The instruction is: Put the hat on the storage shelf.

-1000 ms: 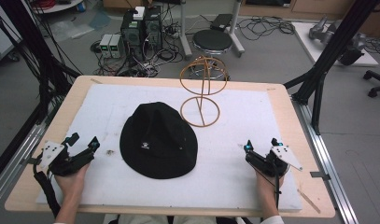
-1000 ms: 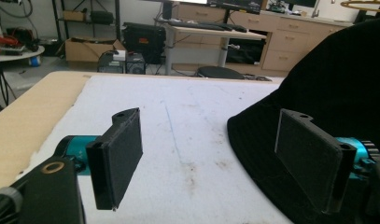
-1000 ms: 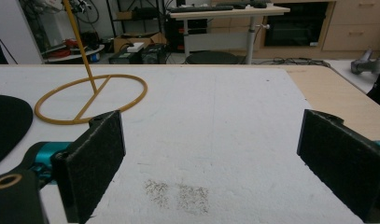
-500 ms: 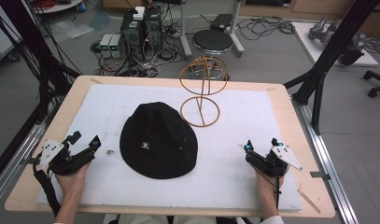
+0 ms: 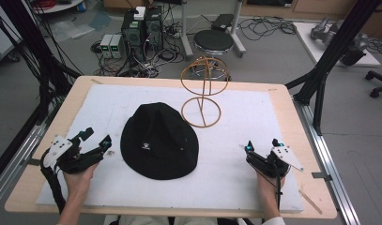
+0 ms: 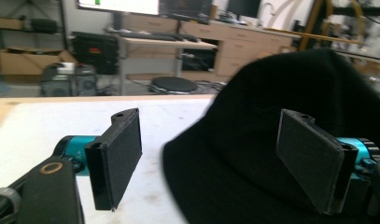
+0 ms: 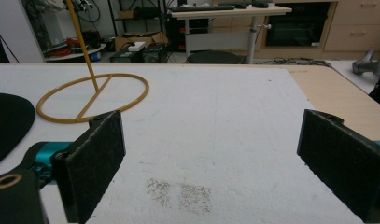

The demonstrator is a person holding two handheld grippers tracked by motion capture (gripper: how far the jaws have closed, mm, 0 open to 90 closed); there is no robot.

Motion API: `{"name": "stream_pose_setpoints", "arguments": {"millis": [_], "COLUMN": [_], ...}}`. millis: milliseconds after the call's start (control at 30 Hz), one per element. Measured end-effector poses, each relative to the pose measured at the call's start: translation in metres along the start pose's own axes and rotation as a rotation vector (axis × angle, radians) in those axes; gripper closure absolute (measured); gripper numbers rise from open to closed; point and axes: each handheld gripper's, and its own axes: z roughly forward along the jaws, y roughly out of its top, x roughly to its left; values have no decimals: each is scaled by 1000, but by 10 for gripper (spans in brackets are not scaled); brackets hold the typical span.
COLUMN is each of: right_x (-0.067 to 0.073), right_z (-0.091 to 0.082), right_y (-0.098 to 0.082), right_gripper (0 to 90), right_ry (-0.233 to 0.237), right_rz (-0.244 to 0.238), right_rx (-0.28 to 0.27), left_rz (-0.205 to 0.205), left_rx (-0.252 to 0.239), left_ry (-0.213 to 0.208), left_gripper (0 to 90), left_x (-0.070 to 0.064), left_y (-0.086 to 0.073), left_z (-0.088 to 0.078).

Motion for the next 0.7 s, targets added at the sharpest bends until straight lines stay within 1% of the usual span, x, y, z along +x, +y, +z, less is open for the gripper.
{"name": "stream_pose_setpoints", "arguments": {"millis": [100, 200, 433, 567, 700], "right_x": [0, 0, 0, 0, 0], "right_z": [0, -1, -1, -1, -2], "right_y": [0, 0, 0, 0, 0], "right_gripper": [68, 68, 68, 68, 68], "right_ry": [-1, 2, 4, 4, 4], "right_rz": [3, -7, -10, -8, -9], "right_rx": [-2, -4, -3, 0, -3], "left_rz": [15, 25, 52, 62, 61], "left_rx": [26, 48, 103, 120, 134], "left_ry": [-54, -88, -164, -195, -211], "left_gripper": [227, 226, 224, 224, 224], "left_x": [-10, -18, -35, -42, -46], "left_y": [2, 2, 1, 3, 3], "left_z": [7, 15, 31, 36, 40]}}
